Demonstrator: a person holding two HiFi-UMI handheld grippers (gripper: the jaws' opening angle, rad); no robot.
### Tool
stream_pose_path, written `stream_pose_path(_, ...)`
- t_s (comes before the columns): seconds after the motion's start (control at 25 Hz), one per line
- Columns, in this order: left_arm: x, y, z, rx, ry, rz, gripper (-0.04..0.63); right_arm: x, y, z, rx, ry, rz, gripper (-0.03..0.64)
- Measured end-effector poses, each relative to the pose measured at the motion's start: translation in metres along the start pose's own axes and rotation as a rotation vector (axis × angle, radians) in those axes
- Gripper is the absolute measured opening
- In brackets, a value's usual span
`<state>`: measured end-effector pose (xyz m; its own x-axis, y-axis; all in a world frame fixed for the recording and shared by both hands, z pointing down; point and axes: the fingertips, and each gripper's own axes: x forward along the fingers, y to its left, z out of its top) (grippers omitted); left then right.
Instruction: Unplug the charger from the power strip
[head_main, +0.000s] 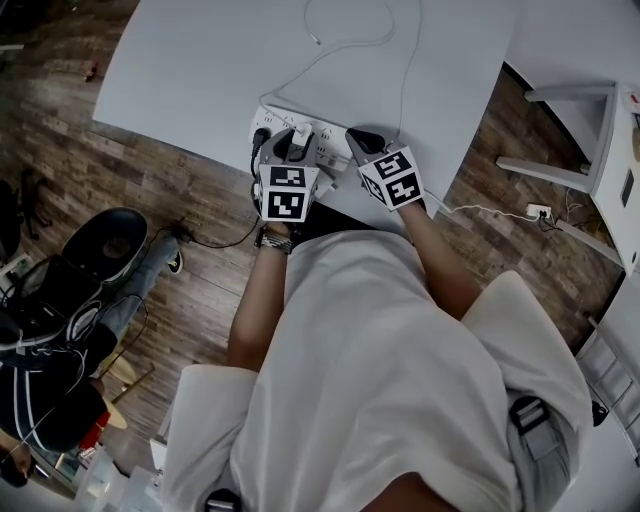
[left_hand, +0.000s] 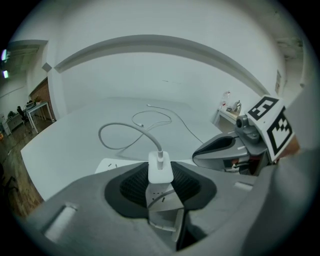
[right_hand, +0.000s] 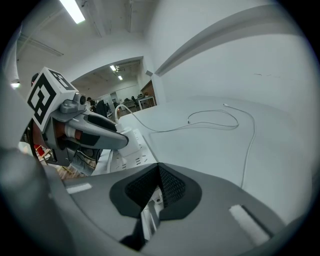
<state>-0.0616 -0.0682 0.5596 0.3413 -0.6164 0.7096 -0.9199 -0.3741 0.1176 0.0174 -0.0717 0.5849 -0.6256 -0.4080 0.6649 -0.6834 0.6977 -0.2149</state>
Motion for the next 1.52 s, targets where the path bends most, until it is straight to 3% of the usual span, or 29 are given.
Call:
stream_pose_path(0.28,0.000,-0.001,0.000,0.031,0.009,0.015,0.140,0.000,0.000,0.000,0.012,-0.004,0.008,0.002)
stream_pose_path(1.52,-0.005,-0.012,0.004,-0.056,-0.021,-0.013,0.141,-0.012,-0.004,-0.004,0.061,-0.026,0.021,0.002)
